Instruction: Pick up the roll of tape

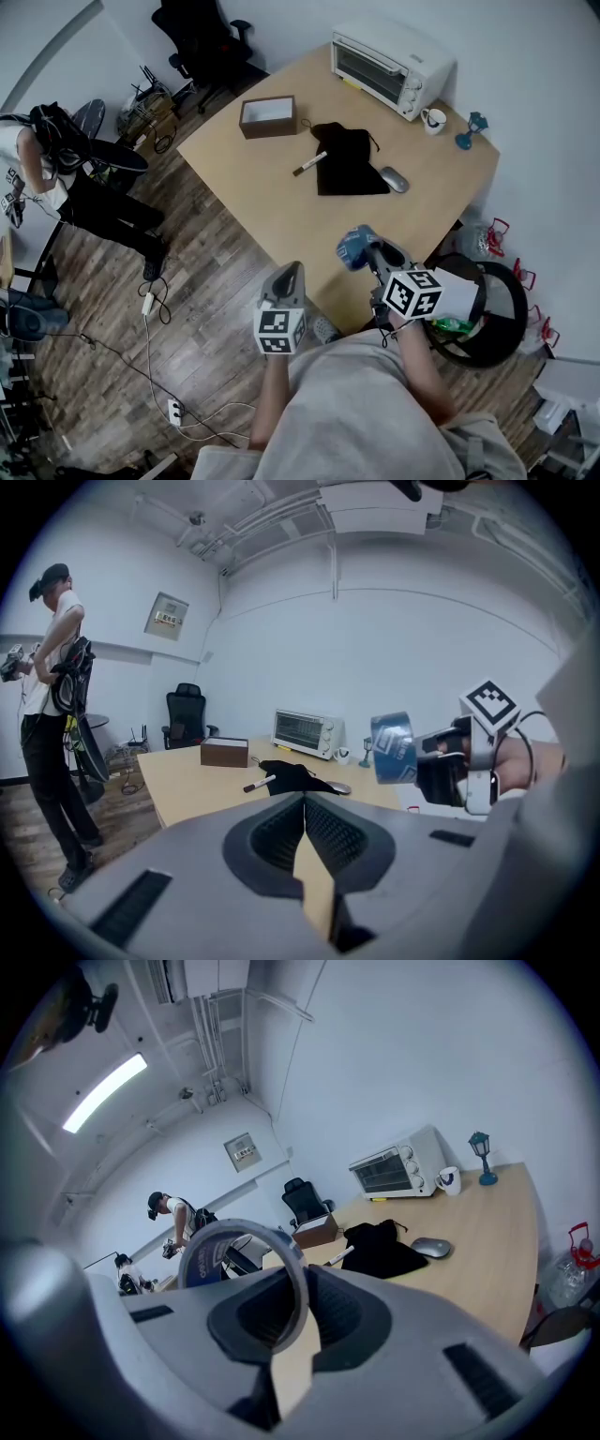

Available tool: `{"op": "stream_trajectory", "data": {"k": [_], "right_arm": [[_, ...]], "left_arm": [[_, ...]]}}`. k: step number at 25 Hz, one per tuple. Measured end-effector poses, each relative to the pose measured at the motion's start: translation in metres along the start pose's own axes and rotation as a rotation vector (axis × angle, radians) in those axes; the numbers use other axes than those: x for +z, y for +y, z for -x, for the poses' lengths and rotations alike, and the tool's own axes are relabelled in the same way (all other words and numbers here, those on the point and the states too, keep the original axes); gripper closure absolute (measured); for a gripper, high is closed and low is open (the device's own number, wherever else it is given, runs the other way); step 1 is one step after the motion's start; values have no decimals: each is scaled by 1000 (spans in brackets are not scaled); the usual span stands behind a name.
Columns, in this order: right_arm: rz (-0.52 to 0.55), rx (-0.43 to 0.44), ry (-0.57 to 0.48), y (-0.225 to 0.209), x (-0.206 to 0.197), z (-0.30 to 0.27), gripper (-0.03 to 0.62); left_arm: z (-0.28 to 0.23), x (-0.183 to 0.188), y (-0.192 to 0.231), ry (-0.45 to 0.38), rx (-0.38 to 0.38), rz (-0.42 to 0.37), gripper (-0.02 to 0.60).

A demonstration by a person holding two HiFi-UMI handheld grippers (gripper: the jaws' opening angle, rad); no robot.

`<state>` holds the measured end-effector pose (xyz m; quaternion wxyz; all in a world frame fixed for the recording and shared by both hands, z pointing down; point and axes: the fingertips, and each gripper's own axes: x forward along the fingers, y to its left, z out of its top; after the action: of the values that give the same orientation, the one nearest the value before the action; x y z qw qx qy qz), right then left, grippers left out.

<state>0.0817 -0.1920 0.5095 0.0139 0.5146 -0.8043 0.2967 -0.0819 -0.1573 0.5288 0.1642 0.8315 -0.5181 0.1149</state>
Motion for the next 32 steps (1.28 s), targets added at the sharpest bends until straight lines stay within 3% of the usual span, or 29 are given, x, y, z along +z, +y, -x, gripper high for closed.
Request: {"op": "stream_trajectory", "data": {"k": [18, 24, 32], "right_arm": [[35, -9, -26, -4, 0, 4, 548], [11, -24, -87, -6, 9, 9, 549], [8, -31, -73, -9, 3, 8, 548]], "left_arm": [[4, 5, 4, -28, -12, 16, 575], [7, 6, 5, -40, -15, 26, 575], [6, 5, 1, -30, -35, 31, 575]]}}
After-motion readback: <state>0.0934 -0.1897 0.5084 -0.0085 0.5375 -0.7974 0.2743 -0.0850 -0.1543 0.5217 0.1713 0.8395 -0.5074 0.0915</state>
